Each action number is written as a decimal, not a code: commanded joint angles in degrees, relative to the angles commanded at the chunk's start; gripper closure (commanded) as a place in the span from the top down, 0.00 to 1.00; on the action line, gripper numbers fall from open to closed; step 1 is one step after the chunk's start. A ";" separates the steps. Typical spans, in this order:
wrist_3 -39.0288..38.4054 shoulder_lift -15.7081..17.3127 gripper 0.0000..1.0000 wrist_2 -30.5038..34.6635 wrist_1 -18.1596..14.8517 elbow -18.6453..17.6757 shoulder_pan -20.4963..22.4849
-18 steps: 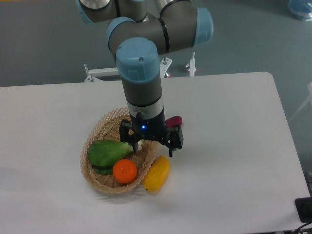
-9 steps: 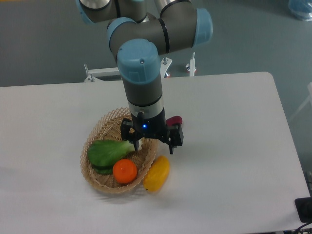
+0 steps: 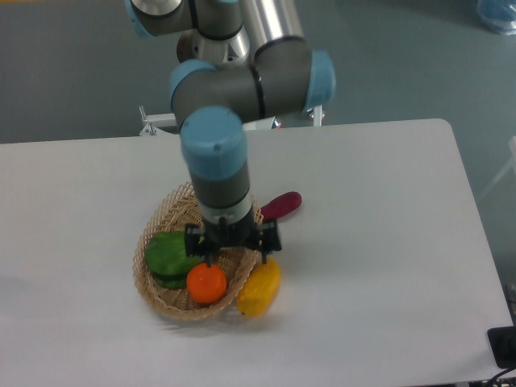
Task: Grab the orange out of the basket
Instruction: 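Lower the open gripper around the orange and close on it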
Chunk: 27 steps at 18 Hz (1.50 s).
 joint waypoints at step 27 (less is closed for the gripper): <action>-1.15 -6.24 1.00 4.66 8.36 -4.23 -4.66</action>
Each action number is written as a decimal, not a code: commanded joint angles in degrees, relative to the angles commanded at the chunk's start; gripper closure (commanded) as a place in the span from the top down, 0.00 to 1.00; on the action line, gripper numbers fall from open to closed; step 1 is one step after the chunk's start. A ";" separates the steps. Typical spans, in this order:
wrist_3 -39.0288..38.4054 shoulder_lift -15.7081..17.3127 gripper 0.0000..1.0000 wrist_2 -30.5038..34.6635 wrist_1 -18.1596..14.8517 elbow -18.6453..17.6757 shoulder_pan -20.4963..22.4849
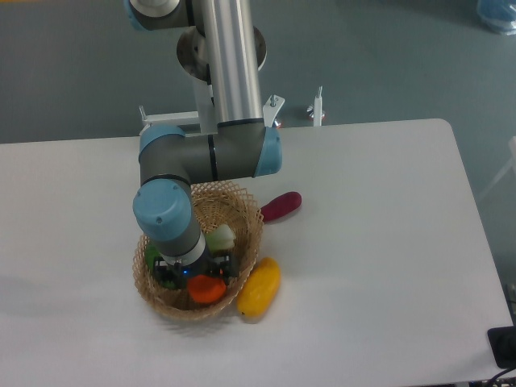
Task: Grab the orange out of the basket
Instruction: 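Lower the open gripper around the orange and close on it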
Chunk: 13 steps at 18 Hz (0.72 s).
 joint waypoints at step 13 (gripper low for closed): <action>0.70 0.61 0.67 -0.09 0.09 0.09 0.00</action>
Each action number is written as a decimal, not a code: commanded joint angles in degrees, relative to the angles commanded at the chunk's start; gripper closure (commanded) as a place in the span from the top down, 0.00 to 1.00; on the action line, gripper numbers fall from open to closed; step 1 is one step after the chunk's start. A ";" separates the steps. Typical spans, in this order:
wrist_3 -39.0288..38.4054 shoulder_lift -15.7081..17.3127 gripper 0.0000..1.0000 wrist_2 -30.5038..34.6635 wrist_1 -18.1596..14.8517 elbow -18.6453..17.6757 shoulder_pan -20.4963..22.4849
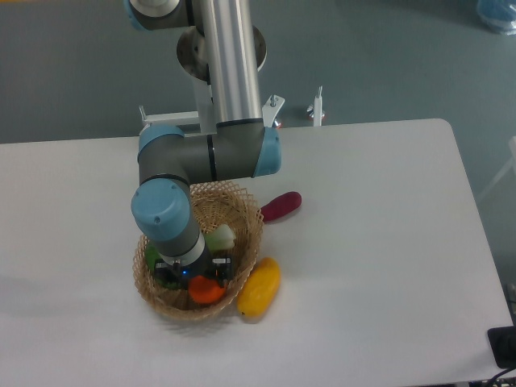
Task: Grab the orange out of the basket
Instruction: 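Lower the open gripper around the orange and close on it, then lift the grasped orange up out of the basket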
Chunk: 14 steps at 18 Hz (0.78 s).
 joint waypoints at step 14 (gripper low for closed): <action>15.54 9.66 0.66 -1.93 -2.20 5.98 5.79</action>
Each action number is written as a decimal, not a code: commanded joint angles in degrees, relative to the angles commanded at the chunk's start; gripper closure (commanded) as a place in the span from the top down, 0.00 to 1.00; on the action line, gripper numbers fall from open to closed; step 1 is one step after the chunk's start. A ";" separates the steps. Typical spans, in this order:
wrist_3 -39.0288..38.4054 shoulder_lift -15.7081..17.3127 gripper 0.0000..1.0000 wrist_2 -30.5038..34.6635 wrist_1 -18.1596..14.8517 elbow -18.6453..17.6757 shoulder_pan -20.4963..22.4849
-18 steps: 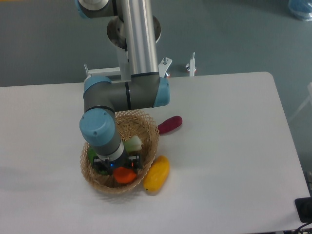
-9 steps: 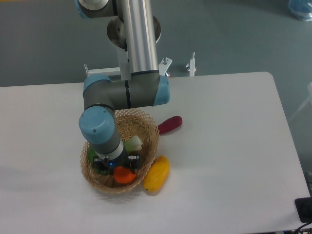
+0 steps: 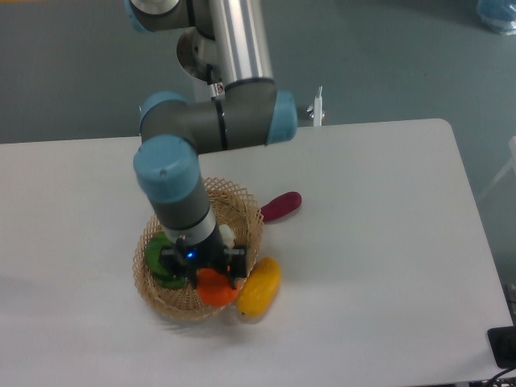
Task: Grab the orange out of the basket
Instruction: 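Lift the grasped orange up out of the basket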
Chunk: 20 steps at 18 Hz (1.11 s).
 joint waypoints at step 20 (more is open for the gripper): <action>17.60 5.81 0.65 -5.01 -9.76 1.05 9.67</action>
